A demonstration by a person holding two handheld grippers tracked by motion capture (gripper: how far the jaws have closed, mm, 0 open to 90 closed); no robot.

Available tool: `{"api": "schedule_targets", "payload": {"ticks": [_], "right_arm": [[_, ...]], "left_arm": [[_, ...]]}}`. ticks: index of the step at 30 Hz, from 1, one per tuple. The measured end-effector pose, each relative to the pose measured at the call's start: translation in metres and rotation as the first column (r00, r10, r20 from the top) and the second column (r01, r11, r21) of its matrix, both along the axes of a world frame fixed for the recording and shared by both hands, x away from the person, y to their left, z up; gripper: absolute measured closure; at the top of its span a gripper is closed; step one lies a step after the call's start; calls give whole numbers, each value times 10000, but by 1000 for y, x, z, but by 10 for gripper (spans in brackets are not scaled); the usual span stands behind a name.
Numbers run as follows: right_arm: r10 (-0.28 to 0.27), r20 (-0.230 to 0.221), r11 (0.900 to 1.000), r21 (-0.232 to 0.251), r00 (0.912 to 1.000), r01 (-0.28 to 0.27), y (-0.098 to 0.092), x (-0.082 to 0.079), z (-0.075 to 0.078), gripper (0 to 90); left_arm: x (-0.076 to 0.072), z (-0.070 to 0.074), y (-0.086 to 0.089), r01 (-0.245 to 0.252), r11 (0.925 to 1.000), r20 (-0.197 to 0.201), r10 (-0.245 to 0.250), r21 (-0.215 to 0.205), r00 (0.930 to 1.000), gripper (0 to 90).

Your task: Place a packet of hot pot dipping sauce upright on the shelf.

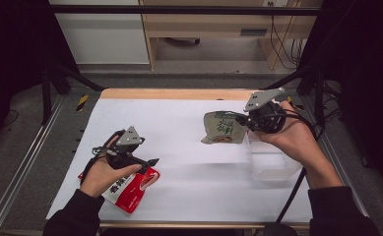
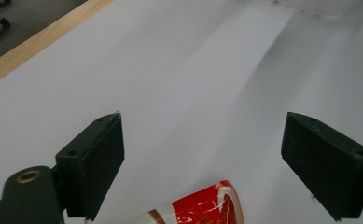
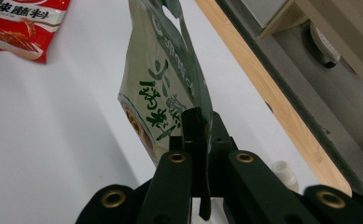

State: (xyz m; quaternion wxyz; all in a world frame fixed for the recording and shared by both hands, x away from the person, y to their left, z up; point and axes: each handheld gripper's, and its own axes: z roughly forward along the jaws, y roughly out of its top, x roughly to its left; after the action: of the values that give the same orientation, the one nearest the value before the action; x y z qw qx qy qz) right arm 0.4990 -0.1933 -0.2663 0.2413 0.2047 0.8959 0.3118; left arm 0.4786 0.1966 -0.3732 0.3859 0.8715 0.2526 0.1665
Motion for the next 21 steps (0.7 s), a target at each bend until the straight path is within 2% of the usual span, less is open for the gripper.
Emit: {"api": "schedule_targets", "payload": {"ticks": [21], "right_arm": [[-774,329,9963,405,9965,761,-43,-8,14,900]], "left_arm": [[-2,-6,12,-296,9996,-111,296,-12,9995,103]]}}
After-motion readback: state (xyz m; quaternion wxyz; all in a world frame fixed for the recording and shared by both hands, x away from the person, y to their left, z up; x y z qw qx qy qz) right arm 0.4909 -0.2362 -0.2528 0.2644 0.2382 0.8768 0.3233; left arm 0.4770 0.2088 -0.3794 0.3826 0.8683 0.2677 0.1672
